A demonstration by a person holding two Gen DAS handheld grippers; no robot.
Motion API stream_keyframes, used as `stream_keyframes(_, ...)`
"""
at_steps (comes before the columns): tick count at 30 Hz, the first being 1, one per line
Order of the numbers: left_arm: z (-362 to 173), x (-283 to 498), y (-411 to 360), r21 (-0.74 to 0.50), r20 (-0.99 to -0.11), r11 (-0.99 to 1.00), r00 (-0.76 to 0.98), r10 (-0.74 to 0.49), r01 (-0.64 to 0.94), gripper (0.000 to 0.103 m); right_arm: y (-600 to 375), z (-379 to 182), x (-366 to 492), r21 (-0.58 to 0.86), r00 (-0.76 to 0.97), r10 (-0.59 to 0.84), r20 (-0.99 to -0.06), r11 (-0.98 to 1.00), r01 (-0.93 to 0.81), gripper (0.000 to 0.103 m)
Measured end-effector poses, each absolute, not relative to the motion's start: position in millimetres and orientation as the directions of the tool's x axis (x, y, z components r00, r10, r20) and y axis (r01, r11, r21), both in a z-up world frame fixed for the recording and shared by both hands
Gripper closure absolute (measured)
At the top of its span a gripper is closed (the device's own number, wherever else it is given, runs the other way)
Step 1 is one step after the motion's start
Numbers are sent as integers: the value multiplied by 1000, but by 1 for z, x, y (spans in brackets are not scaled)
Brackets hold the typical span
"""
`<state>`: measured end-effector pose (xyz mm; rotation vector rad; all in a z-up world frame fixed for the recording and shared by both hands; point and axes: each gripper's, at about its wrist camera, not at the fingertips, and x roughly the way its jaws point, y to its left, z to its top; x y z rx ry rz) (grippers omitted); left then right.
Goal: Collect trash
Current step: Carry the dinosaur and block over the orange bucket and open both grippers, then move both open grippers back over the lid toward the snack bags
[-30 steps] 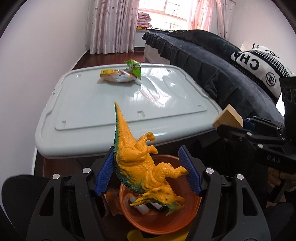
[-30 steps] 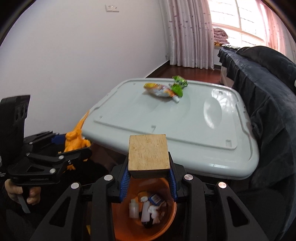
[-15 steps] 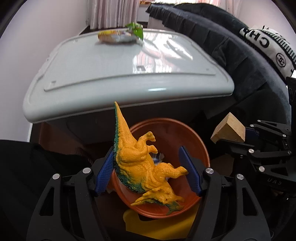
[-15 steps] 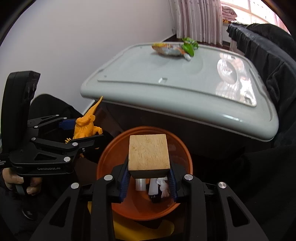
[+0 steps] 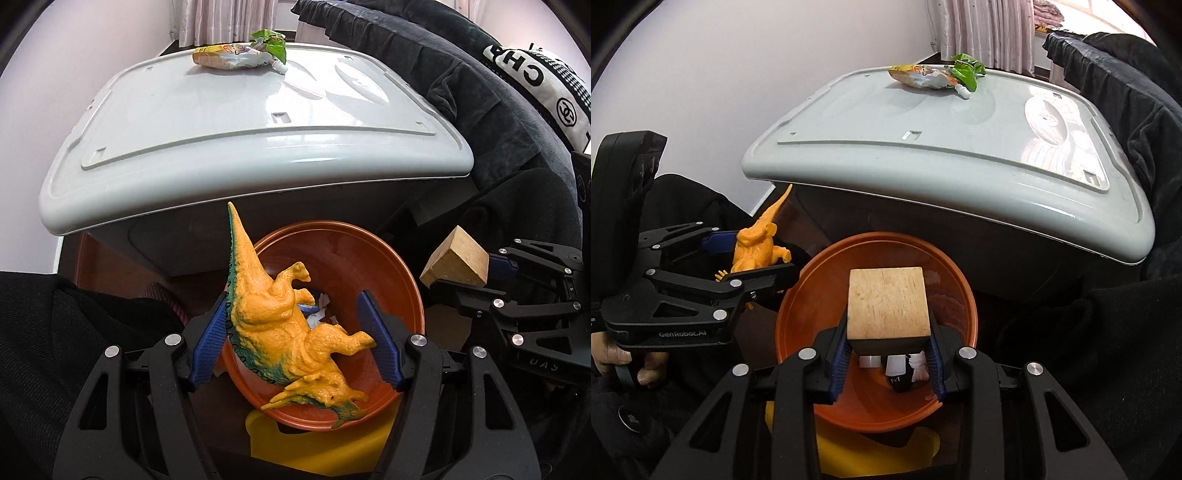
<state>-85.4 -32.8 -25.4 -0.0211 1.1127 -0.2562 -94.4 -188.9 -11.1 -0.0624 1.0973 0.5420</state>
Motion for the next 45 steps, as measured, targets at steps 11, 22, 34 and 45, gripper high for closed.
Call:
stream_keyframes(11, -25, -83, -35, -139, -891, 972, 404, -207, 191, 36, -193, -12, -93, 235, 330, 394, -858, 871, -431, 60)
stream_keyframes(22, -25, -84, -27, -149, -894, 978, 402, -197, 147, 35, -211, -4, -92, 273, 378, 416, -827, 885, -377, 48)
stream_keyframes(34, -19, -78, -18, -172, -885, 977, 415, -210, 127, 32, -217, -2, -90, 285, 385, 417, -823, 890, -356, 46)
stream_keyframes(45, 35, -6, 9, -206, -791, 977, 578, -201, 57, 20, -225, 44, -19, 298, 478, 428, -767, 897, -326, 14)
